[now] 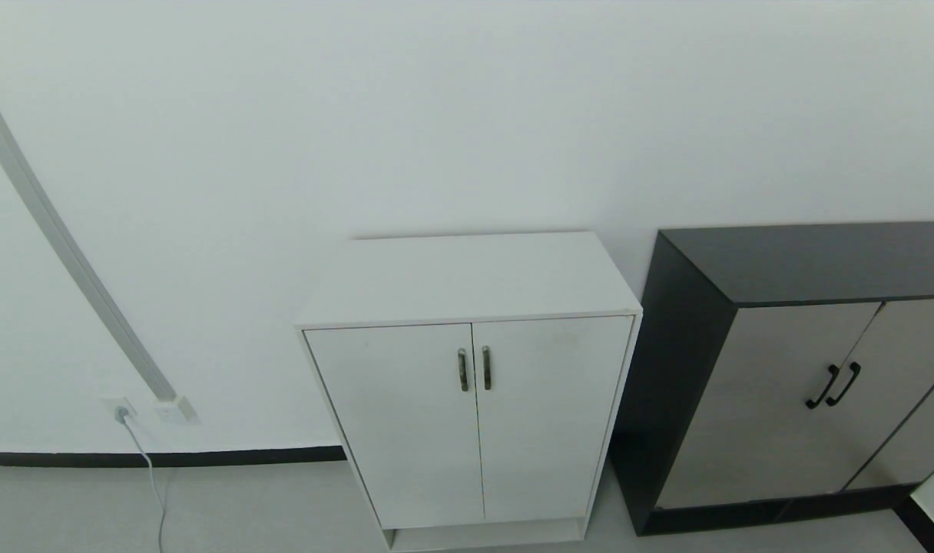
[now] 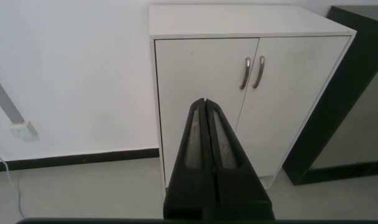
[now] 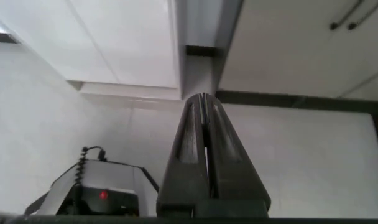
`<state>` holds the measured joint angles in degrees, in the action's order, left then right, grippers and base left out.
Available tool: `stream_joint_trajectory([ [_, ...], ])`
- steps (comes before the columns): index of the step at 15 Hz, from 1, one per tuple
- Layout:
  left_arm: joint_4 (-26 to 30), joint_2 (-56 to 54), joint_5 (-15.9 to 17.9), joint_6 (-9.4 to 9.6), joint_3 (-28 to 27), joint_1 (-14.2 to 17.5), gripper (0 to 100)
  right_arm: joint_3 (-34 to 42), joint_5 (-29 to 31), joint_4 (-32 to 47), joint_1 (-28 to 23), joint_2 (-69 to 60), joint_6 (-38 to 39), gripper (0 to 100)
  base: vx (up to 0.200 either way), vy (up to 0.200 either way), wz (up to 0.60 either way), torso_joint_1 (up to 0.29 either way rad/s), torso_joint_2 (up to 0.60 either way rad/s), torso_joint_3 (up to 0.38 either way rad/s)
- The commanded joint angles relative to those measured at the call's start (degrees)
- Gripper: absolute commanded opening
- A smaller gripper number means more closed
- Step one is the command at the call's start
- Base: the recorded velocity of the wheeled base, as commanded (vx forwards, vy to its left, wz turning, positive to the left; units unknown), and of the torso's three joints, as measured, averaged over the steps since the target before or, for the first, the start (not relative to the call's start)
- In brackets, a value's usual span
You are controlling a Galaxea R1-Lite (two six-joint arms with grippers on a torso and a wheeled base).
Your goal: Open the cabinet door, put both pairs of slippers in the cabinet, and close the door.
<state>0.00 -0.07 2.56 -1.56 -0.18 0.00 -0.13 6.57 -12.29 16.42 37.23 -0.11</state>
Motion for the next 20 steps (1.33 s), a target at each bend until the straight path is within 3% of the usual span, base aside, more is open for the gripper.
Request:
stream_joint_trajectory([
  [1, 0.0, 0.1, 0.0, -0.02, 0.0, 0.0, 0, 0.1, -2.4, 3.1, 0.0, -6.3, -1.4, 0, 0.0, 0.0, 0.0, 0.0, 0.0, 0.0],
  [6, 0.0, 0.1, 0.0, -0.02, 0.0, 0.0, 0, 0.0, -3.5, 9.7, 0.3, -11.0, -1.5, 0, 0.0, 0.0, 0.0, 0.0, 0.0, 0.0],
  [15, 0.0, 0.1, 0.0, -0.02, 0.0, 0.0, 0, 0.1, -6.5, 12.2, 3.4, -16.7, -0.2, 0, 0.0, 0.0, 0.0, 0.0, 0.0, 0.0],
  [20, 0.0, 0.1, 0.0, -0.02, 0.0, 0.0, 0, 0.1, -6.5, 12.2, -6.9, -18.0, -0.3, 0, 0.0, 0.0, 0.0, 0.0, 0.0, 0.0],
])
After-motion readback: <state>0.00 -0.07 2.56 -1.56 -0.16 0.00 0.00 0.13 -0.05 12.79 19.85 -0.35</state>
